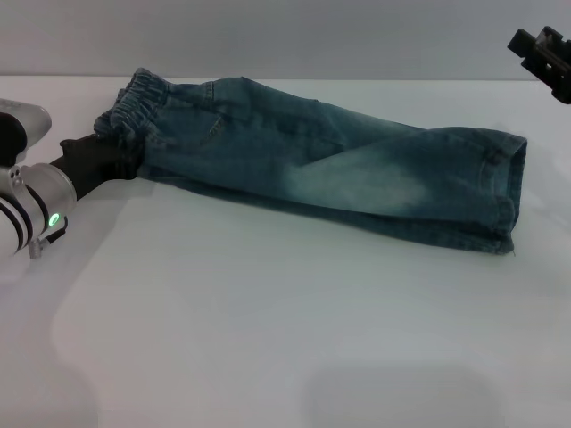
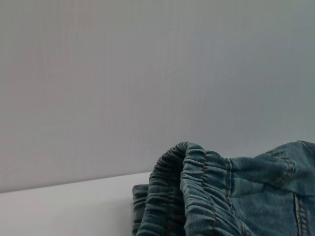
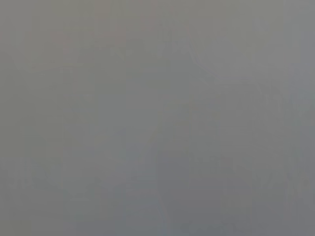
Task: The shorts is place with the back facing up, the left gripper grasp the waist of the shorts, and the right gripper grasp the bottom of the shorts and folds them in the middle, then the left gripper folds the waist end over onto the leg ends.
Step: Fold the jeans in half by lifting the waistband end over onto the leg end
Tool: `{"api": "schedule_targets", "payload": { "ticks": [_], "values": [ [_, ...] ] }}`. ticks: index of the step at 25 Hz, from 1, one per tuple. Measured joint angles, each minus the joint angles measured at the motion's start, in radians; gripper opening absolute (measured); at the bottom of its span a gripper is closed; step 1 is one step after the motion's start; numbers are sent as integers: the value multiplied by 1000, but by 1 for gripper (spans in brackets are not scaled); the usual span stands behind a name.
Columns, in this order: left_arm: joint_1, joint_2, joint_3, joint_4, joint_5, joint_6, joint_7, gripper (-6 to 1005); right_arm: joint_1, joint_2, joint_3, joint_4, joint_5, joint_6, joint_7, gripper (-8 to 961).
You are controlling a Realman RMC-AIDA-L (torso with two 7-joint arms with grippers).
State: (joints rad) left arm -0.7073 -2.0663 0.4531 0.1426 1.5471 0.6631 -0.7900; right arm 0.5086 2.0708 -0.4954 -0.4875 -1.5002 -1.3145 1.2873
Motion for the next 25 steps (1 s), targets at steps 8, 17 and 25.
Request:
{"api": "schedule_targets", "payload": {
  "ticks": [8, 17, 25],
  "values": [
    [6, -1, 4, 0, -1, 13, 0, 312, -5, 0, 0, 9, 0, -12, 3, 571],
    [16, -1, 4, -1, -1, 44, 0, 242, -7, 2, 0, 20, 0, -14, 0, 571],
    [42, -1, 2, -5, -1, 139, 0, 195, -7, 0, 0, 21, 0, -4, -8, 572]
  ]
}}
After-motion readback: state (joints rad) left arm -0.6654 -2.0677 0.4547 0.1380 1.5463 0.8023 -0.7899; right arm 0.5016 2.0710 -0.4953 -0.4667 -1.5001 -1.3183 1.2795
